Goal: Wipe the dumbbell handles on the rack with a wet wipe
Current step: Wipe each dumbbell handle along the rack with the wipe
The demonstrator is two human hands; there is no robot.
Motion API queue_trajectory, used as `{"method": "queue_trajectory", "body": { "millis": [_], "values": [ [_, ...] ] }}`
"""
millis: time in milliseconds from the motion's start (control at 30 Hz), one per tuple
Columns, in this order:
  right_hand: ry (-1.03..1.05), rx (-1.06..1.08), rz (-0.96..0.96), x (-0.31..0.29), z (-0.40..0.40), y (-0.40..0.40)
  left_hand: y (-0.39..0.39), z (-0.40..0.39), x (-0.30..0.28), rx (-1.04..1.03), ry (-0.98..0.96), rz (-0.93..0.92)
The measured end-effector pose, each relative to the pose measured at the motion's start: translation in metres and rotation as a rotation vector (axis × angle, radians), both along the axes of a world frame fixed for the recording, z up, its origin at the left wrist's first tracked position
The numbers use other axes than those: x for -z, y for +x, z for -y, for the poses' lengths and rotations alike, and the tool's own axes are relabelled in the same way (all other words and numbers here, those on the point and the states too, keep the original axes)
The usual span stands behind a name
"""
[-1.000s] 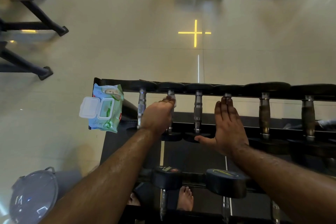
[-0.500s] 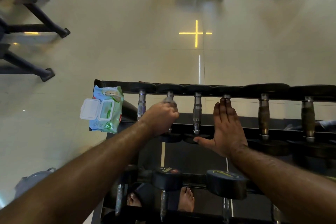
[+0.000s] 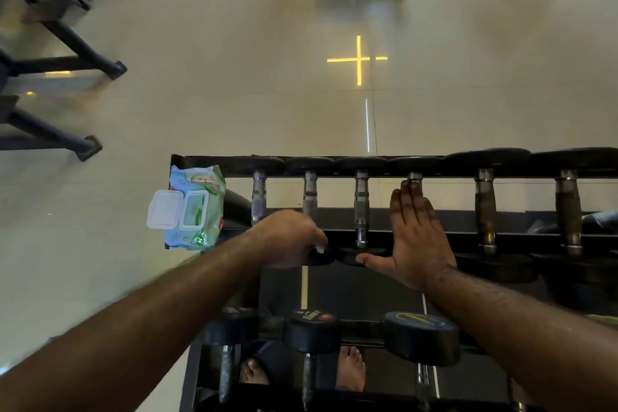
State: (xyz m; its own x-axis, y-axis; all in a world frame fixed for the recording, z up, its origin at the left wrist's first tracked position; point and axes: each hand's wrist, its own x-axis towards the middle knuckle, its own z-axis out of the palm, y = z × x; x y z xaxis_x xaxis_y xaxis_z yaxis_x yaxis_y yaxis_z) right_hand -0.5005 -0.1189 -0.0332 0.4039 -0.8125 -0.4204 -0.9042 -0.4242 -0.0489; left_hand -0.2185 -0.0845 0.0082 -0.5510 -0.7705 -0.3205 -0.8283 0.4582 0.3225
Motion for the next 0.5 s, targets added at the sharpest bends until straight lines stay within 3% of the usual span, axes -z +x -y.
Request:
{"method": "queue_trajectory", "body": {
  "millis": [167,267,367,500],
  "values": [
    [-0.008,-0.011,0.012,0.004,0.0,0.0,0.018,-0.003,-0.006,-0.49,-0.096,-0.233],
    [-0.027,-0.013,0.02,0.005,0.0,0.0,0.006,-0.031,0.008,-0.519,0.083,-0.233],
    [-0.034,-0.022,0.022,0.008,0.001,-0.001,0.019,-0.034,0.009,-0.772,0.235,-0.405],
    [-0.031,-0.027,0.014,0.008,0.0,-0.002,0.012,-0.032,0.015,-1.004,0.084,-0.234]
  ]
}}
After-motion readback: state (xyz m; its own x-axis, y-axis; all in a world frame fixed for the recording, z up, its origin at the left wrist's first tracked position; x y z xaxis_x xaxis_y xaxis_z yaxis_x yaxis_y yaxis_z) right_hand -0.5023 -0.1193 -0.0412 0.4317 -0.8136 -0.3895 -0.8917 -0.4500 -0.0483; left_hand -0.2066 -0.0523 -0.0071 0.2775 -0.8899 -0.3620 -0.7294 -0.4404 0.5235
